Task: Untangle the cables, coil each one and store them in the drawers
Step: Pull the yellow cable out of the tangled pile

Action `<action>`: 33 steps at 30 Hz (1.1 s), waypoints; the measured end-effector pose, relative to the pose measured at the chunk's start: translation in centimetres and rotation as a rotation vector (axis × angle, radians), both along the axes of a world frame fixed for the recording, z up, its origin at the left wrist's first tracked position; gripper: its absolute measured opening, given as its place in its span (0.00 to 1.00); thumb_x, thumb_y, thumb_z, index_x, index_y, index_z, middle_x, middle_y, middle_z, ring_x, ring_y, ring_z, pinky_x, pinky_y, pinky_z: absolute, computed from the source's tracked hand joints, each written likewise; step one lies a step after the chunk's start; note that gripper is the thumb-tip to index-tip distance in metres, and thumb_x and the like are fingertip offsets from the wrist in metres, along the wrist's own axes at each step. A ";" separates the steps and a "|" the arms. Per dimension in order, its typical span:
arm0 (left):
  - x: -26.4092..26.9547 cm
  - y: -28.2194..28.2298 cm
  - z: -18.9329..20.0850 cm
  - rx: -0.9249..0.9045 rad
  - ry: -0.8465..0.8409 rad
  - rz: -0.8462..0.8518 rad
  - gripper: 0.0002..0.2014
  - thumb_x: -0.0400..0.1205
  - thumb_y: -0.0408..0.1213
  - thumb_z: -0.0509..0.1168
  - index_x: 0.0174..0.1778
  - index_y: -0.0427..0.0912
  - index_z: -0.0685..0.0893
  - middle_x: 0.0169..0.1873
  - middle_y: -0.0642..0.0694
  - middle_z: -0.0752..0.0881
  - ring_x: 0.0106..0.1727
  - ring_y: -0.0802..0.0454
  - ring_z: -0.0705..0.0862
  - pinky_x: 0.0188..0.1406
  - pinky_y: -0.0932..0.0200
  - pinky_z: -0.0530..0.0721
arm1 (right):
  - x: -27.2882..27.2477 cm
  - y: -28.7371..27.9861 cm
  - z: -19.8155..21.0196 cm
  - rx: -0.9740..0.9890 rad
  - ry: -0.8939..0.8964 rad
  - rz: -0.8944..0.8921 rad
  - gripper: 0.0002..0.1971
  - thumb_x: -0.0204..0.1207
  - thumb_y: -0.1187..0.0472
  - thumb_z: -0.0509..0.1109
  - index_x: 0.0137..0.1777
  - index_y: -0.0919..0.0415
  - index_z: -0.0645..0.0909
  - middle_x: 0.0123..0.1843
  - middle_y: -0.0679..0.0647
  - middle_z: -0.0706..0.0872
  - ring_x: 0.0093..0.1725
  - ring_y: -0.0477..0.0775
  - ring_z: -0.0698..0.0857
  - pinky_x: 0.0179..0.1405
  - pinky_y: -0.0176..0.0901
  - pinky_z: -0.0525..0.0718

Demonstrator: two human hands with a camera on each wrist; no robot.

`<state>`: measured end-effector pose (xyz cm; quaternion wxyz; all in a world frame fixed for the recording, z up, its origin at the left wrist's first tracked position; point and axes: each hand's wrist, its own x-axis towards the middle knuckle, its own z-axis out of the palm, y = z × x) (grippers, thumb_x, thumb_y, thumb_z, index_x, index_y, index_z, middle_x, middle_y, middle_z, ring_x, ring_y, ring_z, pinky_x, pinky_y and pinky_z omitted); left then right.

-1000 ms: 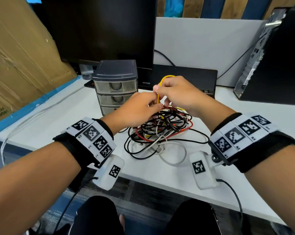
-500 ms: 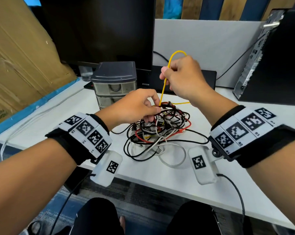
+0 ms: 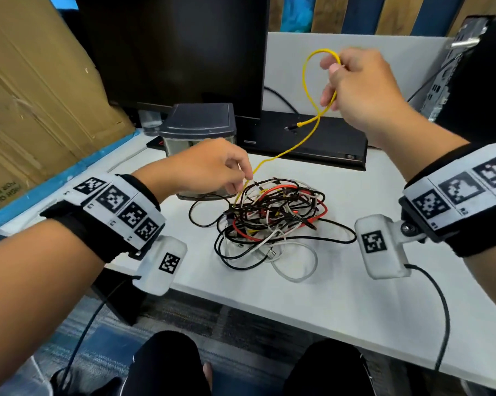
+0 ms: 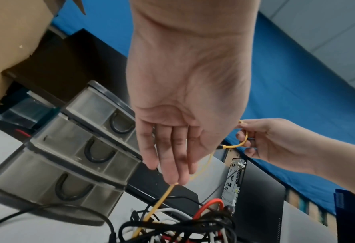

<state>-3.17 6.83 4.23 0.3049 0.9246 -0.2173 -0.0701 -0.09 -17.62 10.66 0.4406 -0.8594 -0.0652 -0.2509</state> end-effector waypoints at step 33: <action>0.5 0.2 -3.4 0.292 -0.166 0.207 0.08 0.81 0.46 0.73 0.47 0.50 0.81 0.42 0.52 0.87 0.42 0.50 0.90 0.38 0.53 0.83 | -1.5 5.7 -8.4 -0.816 0.353 0.595 0.13 0.79 0.64 0.71 0.35 0.50 0.86 0.39 0.48 0.89 0.45 0.53 0.84 0.53 0.55 0.86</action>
